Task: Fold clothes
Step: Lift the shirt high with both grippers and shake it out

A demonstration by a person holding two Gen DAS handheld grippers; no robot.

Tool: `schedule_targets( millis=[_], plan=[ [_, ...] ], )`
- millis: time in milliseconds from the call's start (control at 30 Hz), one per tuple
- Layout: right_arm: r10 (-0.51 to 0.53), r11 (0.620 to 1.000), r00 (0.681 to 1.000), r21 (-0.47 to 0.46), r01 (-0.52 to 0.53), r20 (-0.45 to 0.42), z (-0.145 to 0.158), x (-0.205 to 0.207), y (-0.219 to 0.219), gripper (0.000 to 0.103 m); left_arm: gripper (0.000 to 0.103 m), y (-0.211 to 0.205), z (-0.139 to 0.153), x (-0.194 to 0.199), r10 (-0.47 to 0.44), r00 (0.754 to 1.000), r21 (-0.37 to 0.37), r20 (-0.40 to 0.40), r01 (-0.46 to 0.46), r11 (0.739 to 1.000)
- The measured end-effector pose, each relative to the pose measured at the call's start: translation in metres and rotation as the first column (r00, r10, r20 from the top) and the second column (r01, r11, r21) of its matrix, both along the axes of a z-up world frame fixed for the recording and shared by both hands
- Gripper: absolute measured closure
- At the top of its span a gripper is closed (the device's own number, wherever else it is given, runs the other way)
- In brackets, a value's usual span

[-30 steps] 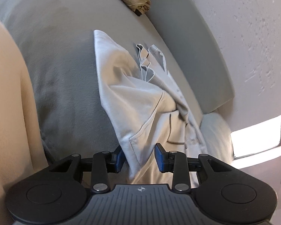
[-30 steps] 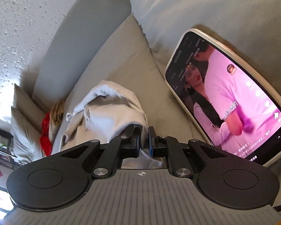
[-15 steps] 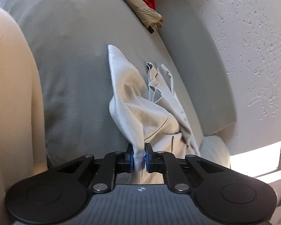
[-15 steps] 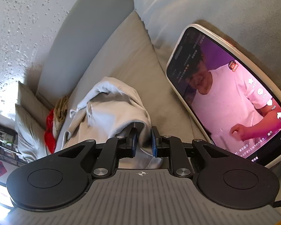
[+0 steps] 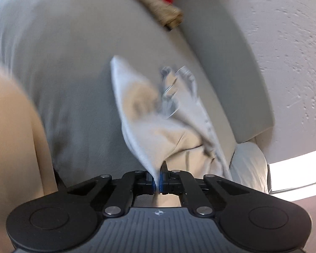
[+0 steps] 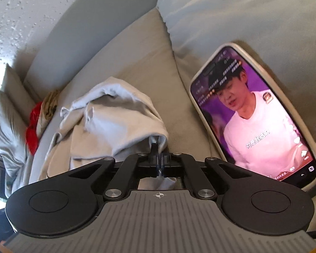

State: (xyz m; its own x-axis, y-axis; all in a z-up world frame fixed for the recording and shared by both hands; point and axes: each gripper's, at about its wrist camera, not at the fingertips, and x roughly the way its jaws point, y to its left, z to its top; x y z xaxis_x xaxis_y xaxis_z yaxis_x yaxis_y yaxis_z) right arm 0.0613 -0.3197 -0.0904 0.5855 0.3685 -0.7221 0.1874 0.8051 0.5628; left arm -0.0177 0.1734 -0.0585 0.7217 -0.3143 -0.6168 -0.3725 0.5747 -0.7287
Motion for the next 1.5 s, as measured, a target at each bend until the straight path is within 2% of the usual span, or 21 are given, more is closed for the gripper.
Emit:
schedule_targets(
  millis=[133, 233, 300, 367, 467, 500, 533, 600, 633, 667, 700, 733, 800, 867, 1000, 1133, 1200, 1267, 1333, 1433, 1500],
  plan=[
    [-0.018, 0.983, 1.0, 0.184, 0.019, -0.005, 0.034, 0.005, -0.011, 0.102, 0.103, 0.01, 0.068, 0.008, -0.048, 0.994, 0.024, 0.094, 0.046, 0.999],
    [-0.012, 0.968, 0.993, 0.252, -0.017, 0.116, 0.089, 0.008, -0.013, 0.102, 0.103, 0.012, 0.145, 0.008, -0.076, 0.963, 0.078, 0.259, 0.058, 0.995],
    [-0.037, 0.958, 0.964, 0.284, -0.04, 0.263, 0.145, -0.004, -0.019, 0.102, 0.103, 0.014, 0.199, -0.007, -0.081, 0.91, 0.098, 0.406, 0.045, 0.994],
    [-0.067, 0.948, 0.912, 0.312, -0.068, 0.404, 0.201, -0.016, -0.025, 0.102, 0.103, 0.016, 0.249, -0.03, -0.077, 0.827, 0.113, 0.556, 0.017, 0.993],
    [-0.16, 0.935, 0.773, 0.345, -0.081, 0.614, 0.273, -0.052, -0.037, 0.102, 0.102, 0.015, 0.29, -0.061, -0.059, 0.744, 0.13, 0.665, -0.037, 0.991],
    [-0.183, 0.938, 0.732, 0.339, -0.069, 0.656, 0.287, -0.065, -0.04, 0.102, 0.102, 0.014, 0.296, -0.069, -0.059, 0.737, 0.124, 0.673, -0.034, 0.992],
    [-0.197, 0.937, 0.723, 0.344, -0.059, 0.662, 0.297, -0.073, -0.042, 0.102, 0.102, 0.012, 0.302, -0.077, -0.059, 0.73, 0.119, 0.68, -0.03, 0.992],
    [-0.232, 0.9, 0.709, 0.424, -0.103, 0.666, 0.311, -0.092, -0.049, 0.102, 0.102, 0.0, 0.315, -0.099, -0.11, 0.647, 0.189, 0.755, -0.054, 0.98],
    [-0.232, 0.906, 0.678, 0.409, -0.11, 0.697, 0.32, -0.104, -0.05, 0.102, 0.102, -0.007, 0.319, -0.101, -0.131, 0.629, 0.246, 0.766, -0.1, 0.964],
    [-0.227, 0.925, 0.638, 0.368, -0.095, 0.736, 0.327, -0.115, -0.048, 0.102, 0.102, -0.009, 0.321, -0.1, -0.119, 0.642, 0.248, 0.758, -0.115, 0.962],
    [-0.222, 0.939, 0.629, 0.338, -0.069, 0.745, 0.333, -0.121, -0.045, 0.102, 0.102, -0.008, 0.322, -0.099, -0.103, 0.649, 0.21, 0.754, -0.09, 0.974],
    [-0.236, 0.928, 0.637, 0.365, -0.076, 0.734, 0.336, -0.124, -0.046, 0.102, 0.102, -0.008, 0.324, -0.1, -0.106, 0.636, 0.196, 0.764, -0.073, 0.978],
    [-0.246, 0.923, 0.605, 0.373, -0.092, 0.757, 0.346, -0.138, -0.049, 0.102, 0.102, -0.011, 0.328, -0.099, -0.122, 0.605, 0.21, 0.787, -0.077, 0.975],
    [-0.224, 0.943, 0.576, 0.325, -0.077, 0.786, 0.356, -0.142, -0.045, 0.102, 0.102, -0.008, 0.323, -0.086, -0.111, 0.619, 0.186, 0.777, -0.059, 0.981],
    [-0.204, 0.95, 0.652, 0.308, -0.047, 0.73, 0.354, -0.11, -0.042, 0.102, 0.102, 0.003, 0.31, -0.046, -0.09, 0.691, 0.124, 0.717, -0.001, 0.992],
    [-0.173, 0.974, 0.791, 0.22, 0.05, 0.587, 0.321, -0.025, -0.026, 0.102, 0.102, 0.0, 0.277, 0.048, -0.116, 0.839, 0.187, 0.531, 0.018, 0.982],
    [-0.17, 0.98, 0.849, 0.176, 0.092, 0.501, 0.295, 0.033, -0.014, 0.102, 0.102, -0.004, 0.267, 0.094, -0.137, 0.875, 0.222, 0.464, 0.036, 0.975],
    [-0.174, 0.983, 0.861, 0.131, 0.126, 0.477, 0.288, 0.079, 0.005, 0.102, 0.102, -0.006, 0.278, 0.127, -0.128, 0.871, 0.237, 0.474, 0.014, 0.971],
    [-0.191, 0.981, 0.838, 0.134, 0.142, 0.511, 0.301, 0.101, 0.013, 0.102, 0.102, -0.006, 0.299, 0.133, -0.114, 0.826, 0.234, 0.551, -0.023, 0.972],
    [-0.207, 0.977, 0.755, 0.169, 0.128, 0.623, 0.331, 0.109, 0.01, 0.102, 0.102, -0.009, 0.33, 0.121, -0.103, 0.743, 0.244, 0.662, -0.084, 0.966],
    [-0.2, 0.98, 0.707, 0.156, 0.127, 0.679, 0.348, 0.097, 0.0, 0.102, 0.102, -0.012, 0.329, 0.113, -0.114, 0.727, 0.267, 0.677, -0.097, 0.959]
  ],
)
